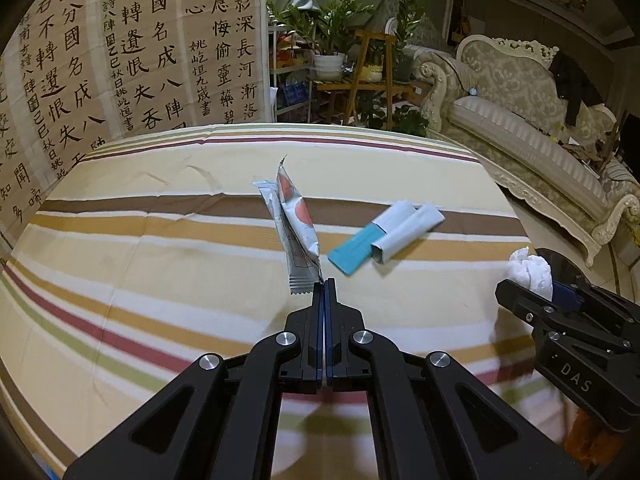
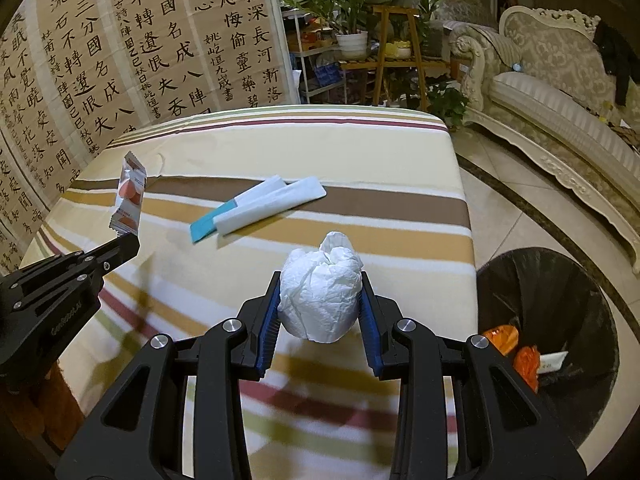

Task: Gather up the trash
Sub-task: 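Lift the wrapper with the left gripper while the right carries the tissue toward the bin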

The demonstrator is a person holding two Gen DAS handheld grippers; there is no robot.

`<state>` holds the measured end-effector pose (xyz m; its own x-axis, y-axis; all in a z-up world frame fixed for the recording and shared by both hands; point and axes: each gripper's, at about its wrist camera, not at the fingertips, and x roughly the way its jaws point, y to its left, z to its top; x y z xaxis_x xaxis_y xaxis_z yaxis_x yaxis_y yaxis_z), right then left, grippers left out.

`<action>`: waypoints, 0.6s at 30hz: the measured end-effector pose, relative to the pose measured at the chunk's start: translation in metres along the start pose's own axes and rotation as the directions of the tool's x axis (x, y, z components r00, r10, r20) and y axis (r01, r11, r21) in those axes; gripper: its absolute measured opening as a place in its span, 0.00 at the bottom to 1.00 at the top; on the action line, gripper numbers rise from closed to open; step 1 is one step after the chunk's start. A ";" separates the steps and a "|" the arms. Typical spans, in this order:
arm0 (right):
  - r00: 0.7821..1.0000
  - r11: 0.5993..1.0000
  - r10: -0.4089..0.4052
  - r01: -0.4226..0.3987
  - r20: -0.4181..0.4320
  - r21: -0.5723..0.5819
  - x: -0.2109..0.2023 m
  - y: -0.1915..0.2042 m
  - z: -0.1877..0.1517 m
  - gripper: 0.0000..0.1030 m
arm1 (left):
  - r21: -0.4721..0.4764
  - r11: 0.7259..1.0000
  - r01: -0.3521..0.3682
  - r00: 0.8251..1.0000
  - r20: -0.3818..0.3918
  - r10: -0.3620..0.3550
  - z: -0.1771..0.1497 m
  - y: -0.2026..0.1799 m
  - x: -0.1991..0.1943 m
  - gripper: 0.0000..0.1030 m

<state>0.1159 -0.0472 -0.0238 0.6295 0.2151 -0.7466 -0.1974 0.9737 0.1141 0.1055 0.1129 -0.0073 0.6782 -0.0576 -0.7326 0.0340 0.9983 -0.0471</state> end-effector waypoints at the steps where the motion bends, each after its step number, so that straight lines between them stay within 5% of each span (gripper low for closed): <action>1: 1.000 1.000 -0.001 0.001 0.002 0.000 -0.003 0.000 -0.001 0.33 | -0.002 1.000 0.001 1.000 0.003 -0.001 -0.002 -0.001 -0.003 0.01; 18: 0.998 0.999 -0.034 0.033 0.046 0.013 -0.052 -0.010 -0.036 0.33 | 0.033 0.999 0.015 0.999 0.050 -0.016 -0.040 -0.039 -0.046 0.01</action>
<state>0.0575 -0.0710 -0.0098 0.6697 0.1851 -0.7192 -0.1665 0.9812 0.0975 0.0435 0.0766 0.0009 0.7137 -0.0735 -0.6965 0.0683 0.9970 -0.0353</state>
